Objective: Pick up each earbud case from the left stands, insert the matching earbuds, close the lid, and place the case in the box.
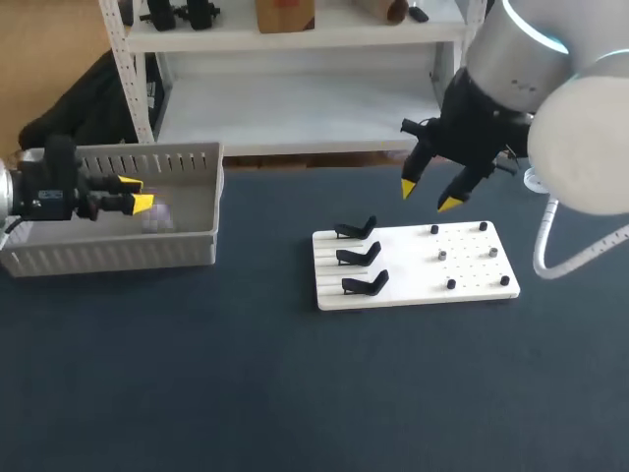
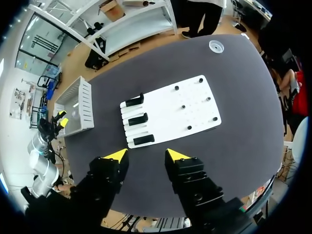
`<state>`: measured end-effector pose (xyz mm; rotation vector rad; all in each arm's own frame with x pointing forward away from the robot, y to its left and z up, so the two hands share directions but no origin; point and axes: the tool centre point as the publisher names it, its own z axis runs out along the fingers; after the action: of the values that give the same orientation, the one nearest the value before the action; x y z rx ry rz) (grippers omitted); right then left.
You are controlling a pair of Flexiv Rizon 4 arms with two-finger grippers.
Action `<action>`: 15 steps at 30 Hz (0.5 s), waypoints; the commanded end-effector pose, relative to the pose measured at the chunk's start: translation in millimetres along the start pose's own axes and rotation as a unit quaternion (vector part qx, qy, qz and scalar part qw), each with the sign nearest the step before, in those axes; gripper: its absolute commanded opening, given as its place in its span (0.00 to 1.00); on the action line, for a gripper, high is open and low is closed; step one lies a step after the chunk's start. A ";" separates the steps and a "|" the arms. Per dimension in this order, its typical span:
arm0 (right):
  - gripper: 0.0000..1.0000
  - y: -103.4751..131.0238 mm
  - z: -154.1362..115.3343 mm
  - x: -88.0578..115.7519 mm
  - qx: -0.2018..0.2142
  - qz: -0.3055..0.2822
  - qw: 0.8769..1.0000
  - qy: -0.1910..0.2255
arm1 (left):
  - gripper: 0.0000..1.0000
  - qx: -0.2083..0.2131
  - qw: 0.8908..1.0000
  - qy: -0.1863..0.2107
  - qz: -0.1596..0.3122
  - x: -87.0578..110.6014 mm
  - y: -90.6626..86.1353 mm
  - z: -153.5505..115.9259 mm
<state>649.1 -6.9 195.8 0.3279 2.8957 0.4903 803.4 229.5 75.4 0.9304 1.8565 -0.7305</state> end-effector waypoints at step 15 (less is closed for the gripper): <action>1.00 -18.3 -10.2 -0.3 -0.043 0.027 0.999 -0.011 | 1.00 -0.013 0.997 -0.076 0.015 -40.6 -101.5 -23.6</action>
<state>649.0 -17.8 200.3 0.3822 2.8629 0.6080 760.4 194.7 126.6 0.9414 1.7238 -0.8179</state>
